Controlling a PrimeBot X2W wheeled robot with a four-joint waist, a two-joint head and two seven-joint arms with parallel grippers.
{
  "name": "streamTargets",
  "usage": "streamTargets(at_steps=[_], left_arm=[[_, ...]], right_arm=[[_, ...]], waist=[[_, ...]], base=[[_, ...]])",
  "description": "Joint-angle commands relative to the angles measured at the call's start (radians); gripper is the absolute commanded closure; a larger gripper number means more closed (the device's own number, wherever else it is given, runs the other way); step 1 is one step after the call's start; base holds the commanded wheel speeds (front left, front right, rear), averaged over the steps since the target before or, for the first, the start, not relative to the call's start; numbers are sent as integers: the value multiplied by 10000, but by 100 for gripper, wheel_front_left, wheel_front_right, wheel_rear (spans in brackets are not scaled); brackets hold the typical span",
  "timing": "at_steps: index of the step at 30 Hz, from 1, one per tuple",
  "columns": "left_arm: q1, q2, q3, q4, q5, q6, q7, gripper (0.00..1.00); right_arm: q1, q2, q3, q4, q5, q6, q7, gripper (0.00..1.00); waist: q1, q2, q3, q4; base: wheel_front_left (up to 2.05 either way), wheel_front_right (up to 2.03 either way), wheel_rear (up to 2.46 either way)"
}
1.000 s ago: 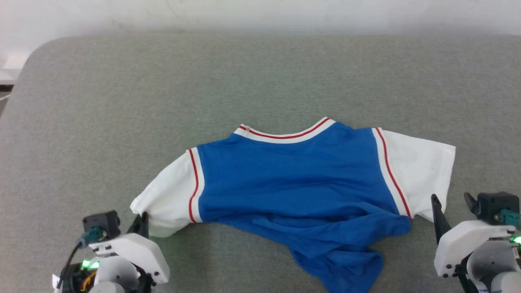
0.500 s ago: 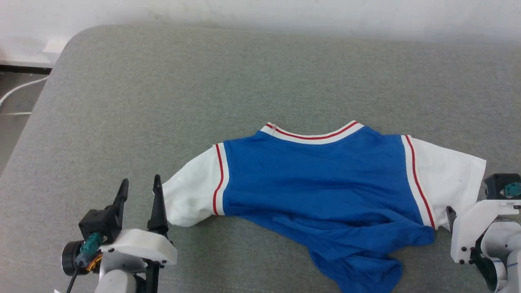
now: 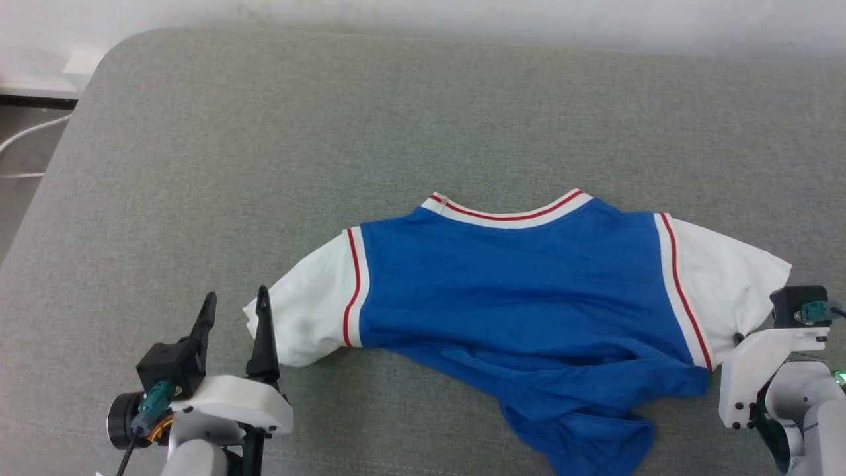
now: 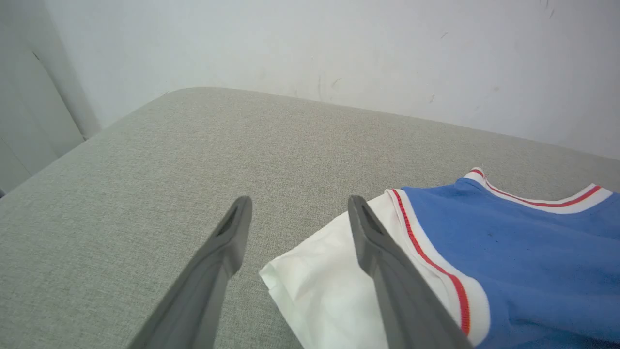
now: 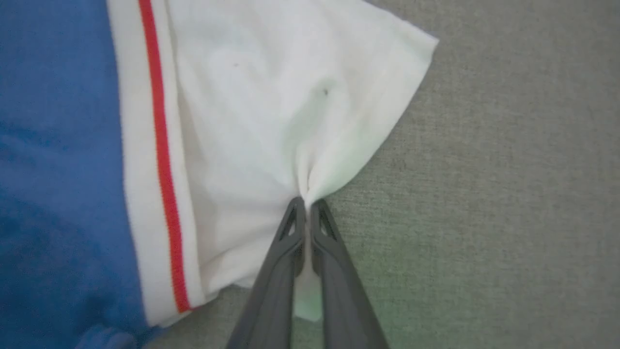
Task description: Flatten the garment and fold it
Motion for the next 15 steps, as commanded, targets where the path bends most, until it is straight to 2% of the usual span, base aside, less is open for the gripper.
streamTargets(at_steps=[1,8,12,13,14,15], left_arm=[[-15,67,43,112,-54,-45,0,0],[108,273,-40,261,-136,-142,418,0],[140,422,-154,272,-188,-270,839,0],[130,465,-206,288,-195,-316,994,0],[117,520,-271,305,-198,-381,1172,0],[107,578,-332,328,-216,-453,1386,0]], right_arm=[[292,-5,-83,405,-137,-23,-38,100],[474,-383,-1169,-290,-704,-23,-419,100],[698,-303,-1195,-544,-483,-23,-291,100],[769,-314,-1119,-576,-434,-23,-302,72],[821,-318,-1083,-609,-372,-23,-353,0],[835,-287,-1053,-671,-300,-23,-474,0]], waist=[[1,0,-78,-143],[1,0,-424,-552],[1,0,-522,-788],[1,0,-532,-839],[1,0,-535,-884],[1,0,-536,-950]], base=[[0,0,0],[0,0,0],[0,0,0],[0,0,0],[0,0,0],[0,0,0]])
